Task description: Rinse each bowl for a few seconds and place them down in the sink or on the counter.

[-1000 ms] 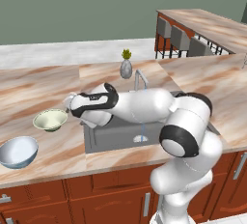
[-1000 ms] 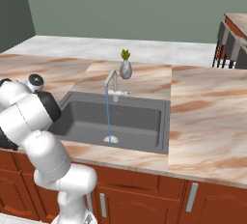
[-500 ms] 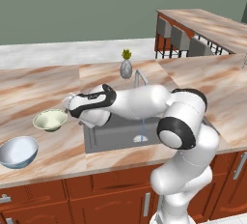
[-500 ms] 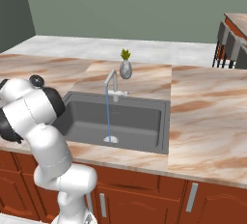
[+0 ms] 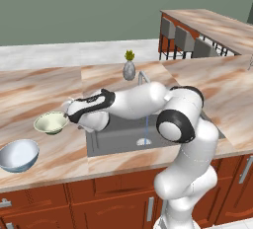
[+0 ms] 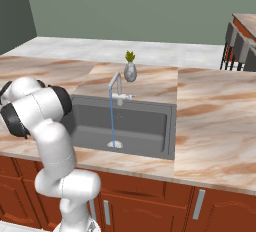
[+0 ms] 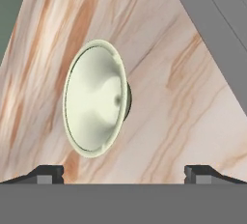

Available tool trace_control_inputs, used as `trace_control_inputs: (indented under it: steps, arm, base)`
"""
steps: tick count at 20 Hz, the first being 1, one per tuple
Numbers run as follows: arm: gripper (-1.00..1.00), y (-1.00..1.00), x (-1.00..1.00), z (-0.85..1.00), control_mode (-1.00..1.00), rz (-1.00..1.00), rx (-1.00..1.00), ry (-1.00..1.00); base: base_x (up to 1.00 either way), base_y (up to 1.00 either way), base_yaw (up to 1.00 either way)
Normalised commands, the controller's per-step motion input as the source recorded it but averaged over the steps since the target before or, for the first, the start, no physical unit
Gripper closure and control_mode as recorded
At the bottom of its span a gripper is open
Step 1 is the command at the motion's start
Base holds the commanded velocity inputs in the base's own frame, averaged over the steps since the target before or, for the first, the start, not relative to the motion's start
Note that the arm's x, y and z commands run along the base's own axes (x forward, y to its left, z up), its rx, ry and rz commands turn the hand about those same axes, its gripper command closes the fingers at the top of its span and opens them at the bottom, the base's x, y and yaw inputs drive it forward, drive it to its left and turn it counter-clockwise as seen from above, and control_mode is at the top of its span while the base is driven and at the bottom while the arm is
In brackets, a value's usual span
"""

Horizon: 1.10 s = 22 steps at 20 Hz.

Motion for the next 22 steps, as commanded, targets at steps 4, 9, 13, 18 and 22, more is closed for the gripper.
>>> trace_control_inputs:
  steps: [4, 9, 13, 18, 22]
  arm:
    - [-1.00, 0.18, 0.12, -0.18, -1.00, -0.01, 0.00, 0.00]
    - [-1.00, 0.14, 0.20, -0.19, -1.00, -0.01, 0.00, 0.00]
    - [-1.00, 0.10, 0.24, -0.18, -1.00, -0.01, 0.00, 0.00]
    - [-1.00, 0.15, 0.27, -0.20, -1.00, -0.01, 0.00, 0.00]
    - [-1.00, 0.22, 0.31, -0.19, -1.00, -0.01, 0.01, 0.00]
  base:
    - [0.00, 0.00, 0.00]
    - [0.00, 0.00, 0.00]
    - [0.00, 0.00, 0.00]
    - [0.00, 0.00, 0.00]
    - [0.00, 0.00, 0.00]
